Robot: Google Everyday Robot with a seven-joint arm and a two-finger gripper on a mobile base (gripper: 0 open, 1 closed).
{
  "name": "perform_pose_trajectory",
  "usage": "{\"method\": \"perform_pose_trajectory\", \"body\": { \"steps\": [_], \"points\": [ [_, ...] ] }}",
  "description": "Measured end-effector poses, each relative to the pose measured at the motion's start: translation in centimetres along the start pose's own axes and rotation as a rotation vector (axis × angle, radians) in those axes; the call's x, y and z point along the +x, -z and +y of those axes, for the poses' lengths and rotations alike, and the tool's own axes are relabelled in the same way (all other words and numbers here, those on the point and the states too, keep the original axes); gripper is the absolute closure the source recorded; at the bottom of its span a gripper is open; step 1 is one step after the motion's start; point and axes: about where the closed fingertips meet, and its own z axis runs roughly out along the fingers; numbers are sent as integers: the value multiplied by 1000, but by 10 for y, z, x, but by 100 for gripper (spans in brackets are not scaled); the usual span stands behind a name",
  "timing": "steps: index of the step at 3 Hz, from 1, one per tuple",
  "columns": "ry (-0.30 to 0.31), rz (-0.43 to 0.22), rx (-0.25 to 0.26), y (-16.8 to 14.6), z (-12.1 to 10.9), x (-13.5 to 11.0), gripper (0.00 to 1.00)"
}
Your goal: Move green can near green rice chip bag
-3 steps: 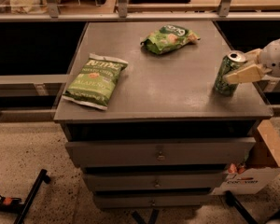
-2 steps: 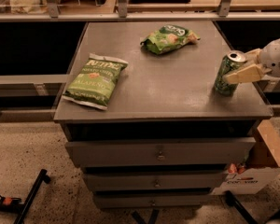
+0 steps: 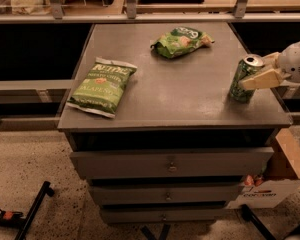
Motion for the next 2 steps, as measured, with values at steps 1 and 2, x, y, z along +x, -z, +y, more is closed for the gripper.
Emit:
{"method": "perform_pose_trajectory", "body": {
  "steps": [1, 2],
  "points": [
    [0, 0, 0, 0, 0, 0, 100],
    [0, 0, 0, 0, 0, -1, 100]
  ]
}}
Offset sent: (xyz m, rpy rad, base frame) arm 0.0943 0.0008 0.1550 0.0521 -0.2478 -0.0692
